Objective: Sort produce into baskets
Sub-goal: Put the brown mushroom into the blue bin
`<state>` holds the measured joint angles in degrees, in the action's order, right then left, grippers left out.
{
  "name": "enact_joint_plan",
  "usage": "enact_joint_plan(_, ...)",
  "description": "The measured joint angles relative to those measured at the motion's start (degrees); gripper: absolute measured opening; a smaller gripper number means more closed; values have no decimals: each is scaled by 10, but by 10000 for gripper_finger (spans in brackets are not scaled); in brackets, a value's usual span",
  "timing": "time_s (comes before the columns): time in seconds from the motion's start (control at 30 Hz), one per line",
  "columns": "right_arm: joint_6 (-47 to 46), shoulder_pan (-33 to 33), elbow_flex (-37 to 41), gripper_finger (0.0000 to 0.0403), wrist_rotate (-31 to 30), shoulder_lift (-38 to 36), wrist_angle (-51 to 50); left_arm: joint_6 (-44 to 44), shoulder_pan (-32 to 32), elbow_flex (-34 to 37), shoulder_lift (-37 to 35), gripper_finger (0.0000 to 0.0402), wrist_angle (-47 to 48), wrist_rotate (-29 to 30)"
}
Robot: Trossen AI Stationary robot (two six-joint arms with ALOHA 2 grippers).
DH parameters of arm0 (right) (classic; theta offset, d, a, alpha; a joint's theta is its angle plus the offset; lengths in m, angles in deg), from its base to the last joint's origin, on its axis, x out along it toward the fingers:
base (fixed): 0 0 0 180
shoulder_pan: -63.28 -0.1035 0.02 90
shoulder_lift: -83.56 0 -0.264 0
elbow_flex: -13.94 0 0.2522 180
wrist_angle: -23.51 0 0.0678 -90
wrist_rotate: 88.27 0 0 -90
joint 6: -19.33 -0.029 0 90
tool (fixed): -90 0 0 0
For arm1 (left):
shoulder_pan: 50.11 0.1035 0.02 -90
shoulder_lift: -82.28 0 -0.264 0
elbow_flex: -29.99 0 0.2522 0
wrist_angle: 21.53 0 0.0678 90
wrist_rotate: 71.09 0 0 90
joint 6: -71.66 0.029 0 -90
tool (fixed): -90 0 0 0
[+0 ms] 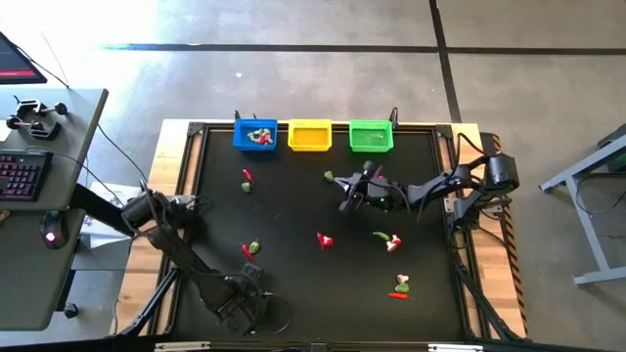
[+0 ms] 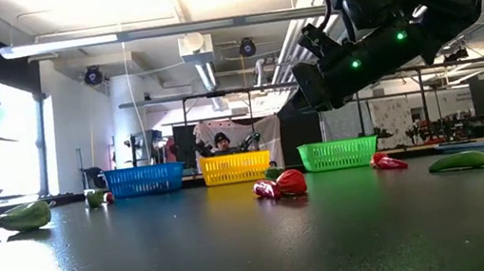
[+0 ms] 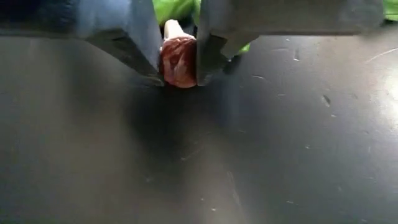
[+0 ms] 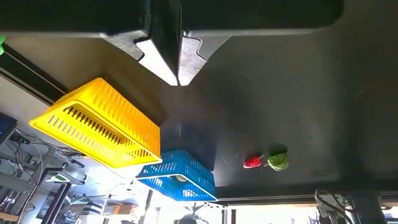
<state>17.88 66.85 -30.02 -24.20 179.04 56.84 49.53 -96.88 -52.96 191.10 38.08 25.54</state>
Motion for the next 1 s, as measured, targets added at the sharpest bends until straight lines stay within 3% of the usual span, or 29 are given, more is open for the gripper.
enact_joint_plan(0.2, 0, 0, 0, 0, 0, 0, 3, 8, 12, -14, 0, 19, 27, -21)
enact_joint_plan(0.6, 4, 0, 0, 0, 0, 0, 3, 34, 65, -71, -18, 13, 142, 13)
enact_joint_plan(0.77, 4, 0, 0, 0, 0, 0, -4, 36, 117, -20, -84, 13, 138, 42)
enact_joint_plan(1.0, 4, 0, 0, 0, 0, 0, -9, 78, 260, 102, -212, 12, 15, 75)
